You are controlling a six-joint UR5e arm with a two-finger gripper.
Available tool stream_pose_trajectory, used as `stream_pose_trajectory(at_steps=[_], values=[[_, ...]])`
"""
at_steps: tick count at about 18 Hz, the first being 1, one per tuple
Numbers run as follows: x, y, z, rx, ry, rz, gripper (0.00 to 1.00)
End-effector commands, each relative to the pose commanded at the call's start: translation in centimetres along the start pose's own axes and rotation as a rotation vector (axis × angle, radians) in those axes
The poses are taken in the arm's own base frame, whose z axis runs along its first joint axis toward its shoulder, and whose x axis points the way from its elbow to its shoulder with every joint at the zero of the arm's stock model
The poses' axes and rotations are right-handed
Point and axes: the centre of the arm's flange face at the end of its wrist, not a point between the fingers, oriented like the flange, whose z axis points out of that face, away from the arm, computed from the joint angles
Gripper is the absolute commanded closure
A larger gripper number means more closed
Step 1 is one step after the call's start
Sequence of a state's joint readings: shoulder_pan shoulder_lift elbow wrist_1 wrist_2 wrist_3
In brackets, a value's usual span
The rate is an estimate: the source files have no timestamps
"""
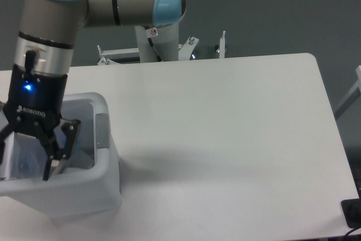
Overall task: Place the trash in the trash can
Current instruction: 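Open the gripper to release the bottle and raise it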
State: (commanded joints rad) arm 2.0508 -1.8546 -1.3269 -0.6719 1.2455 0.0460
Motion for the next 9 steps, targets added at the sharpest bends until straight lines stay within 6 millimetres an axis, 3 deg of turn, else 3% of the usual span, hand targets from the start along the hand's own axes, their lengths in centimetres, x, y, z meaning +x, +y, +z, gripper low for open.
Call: stream_pose_trajectory(at_steps=[2, 4, 5, 6, 9], values=[[-1.9, -0.5, -0.9, 0.013, -0.041, -0.014, 0.0], [-6.3, -1.3, -3.8, 0.044, -0.14, -0.055, 0.0], [-8.3, -1.2, -4.2, 0.041, -0.191, -0.07, 0.0], [-12.5, -1.1, -5.5, 0.04, -0.296, -0.101, 0.0], [-17.9, 0.3, -6.4, -0.032, -0.451, -0.161, 0.0]])
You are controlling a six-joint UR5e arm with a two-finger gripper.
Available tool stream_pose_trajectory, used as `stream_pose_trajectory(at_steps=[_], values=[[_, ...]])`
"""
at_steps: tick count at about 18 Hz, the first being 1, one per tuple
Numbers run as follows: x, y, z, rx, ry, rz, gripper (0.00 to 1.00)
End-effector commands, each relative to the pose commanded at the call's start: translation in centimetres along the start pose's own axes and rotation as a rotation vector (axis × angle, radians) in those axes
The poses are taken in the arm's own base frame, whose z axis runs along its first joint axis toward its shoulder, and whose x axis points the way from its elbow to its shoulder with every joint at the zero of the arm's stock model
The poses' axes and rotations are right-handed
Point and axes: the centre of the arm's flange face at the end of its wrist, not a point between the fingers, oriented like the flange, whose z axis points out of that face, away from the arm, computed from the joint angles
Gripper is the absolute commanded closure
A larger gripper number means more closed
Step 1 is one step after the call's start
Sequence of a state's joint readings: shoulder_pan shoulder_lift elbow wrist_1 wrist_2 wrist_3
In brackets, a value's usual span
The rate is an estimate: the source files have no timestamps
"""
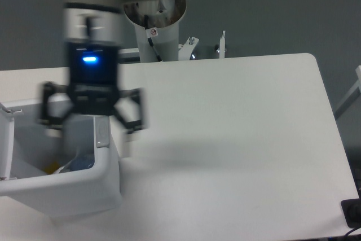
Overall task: Place the trash in the trash can
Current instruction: 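Open the gripper to release the bottle and raise it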
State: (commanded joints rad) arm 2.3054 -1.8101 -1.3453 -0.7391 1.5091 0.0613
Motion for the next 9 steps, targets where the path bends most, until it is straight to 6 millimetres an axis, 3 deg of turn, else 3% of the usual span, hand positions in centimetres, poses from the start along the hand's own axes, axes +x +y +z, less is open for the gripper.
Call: stream_pose_trajectory(at_steps=[2, 3, 7, 9], values=[[-1.4, 0.9, 0.7, -0.077, -0.066, 0.061, 0.0], [-2.2, 1.5, 0.4, -0.148, -0.106, 0.17, 0.0], [-3.1, 4.8, 1.0, -0.349, -0.101, 0.393, 0.0], [-3.9, 4.8, 0.2, -0.358, -0.111, 0.409, 0.0]])
